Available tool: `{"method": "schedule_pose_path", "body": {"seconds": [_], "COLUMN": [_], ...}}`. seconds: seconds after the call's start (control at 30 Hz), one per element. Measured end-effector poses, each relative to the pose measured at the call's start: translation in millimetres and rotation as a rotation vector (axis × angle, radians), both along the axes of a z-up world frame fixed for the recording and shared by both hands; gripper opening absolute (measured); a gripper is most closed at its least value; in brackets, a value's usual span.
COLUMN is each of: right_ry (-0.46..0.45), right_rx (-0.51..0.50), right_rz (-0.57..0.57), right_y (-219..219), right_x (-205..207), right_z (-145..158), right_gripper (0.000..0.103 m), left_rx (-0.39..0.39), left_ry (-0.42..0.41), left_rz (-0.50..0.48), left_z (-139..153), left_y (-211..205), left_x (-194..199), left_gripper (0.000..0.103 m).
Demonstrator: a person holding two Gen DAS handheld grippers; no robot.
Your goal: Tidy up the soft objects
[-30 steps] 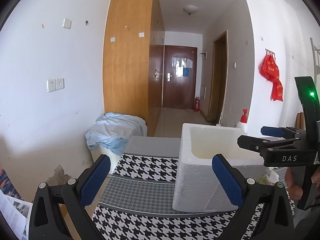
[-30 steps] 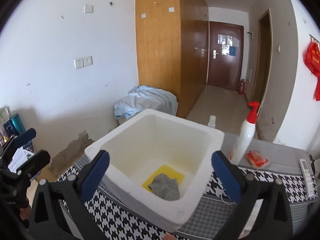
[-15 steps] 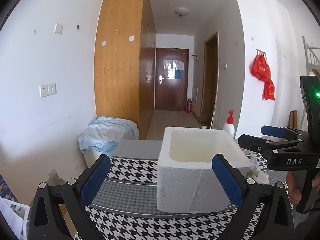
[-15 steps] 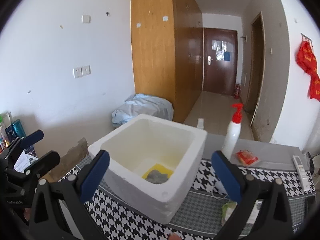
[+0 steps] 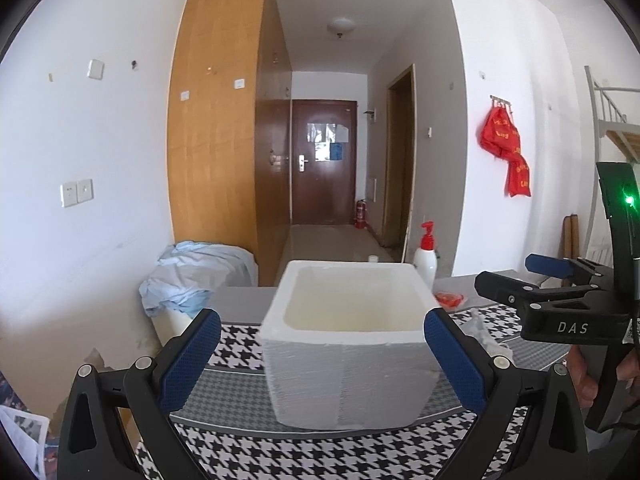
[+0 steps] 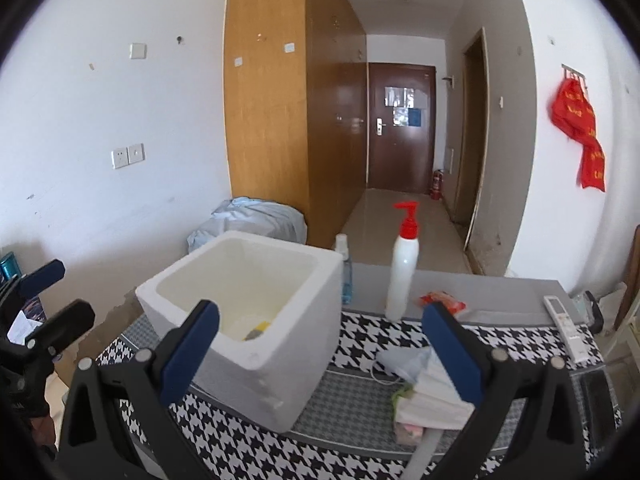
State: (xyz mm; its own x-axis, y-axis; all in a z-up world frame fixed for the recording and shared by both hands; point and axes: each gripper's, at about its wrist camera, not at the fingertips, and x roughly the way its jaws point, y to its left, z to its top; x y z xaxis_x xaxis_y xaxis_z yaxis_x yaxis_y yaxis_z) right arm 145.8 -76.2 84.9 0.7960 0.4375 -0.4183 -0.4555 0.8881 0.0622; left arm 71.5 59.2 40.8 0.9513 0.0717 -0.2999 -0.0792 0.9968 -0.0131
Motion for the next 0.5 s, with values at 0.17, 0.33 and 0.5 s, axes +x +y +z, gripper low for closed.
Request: {"method": "schedule_pose_path", "body": {"seconds": [0.17,0.33,0.5], "right_ry": [-0.006,-0.027,-0.021], "right_rx": [0.056,-0.012,-0.011], "right_rz": [0.004,-0.065,-0.105], "right_y": [-19.7,-25.9,-39.1], "right_x": [-1.6,-1.0,0.7], "right_z": [2.9,-2.3,-6.0], "right_gripper": [0.103,0.103,0.103], "left_rx": [0.009,0.021,0.027], "left_ry": [-0.004,-0.009,-0.008], "left_rz": [-0.018,-0.039,-0.064], "left_z": [1.3,3.4,4.0], "left_y": [-14.4,-28.3,-40.4], "left_x": [1.7,3.4,6.3], "left_gripper": [0.102,0.102,0.102]}}
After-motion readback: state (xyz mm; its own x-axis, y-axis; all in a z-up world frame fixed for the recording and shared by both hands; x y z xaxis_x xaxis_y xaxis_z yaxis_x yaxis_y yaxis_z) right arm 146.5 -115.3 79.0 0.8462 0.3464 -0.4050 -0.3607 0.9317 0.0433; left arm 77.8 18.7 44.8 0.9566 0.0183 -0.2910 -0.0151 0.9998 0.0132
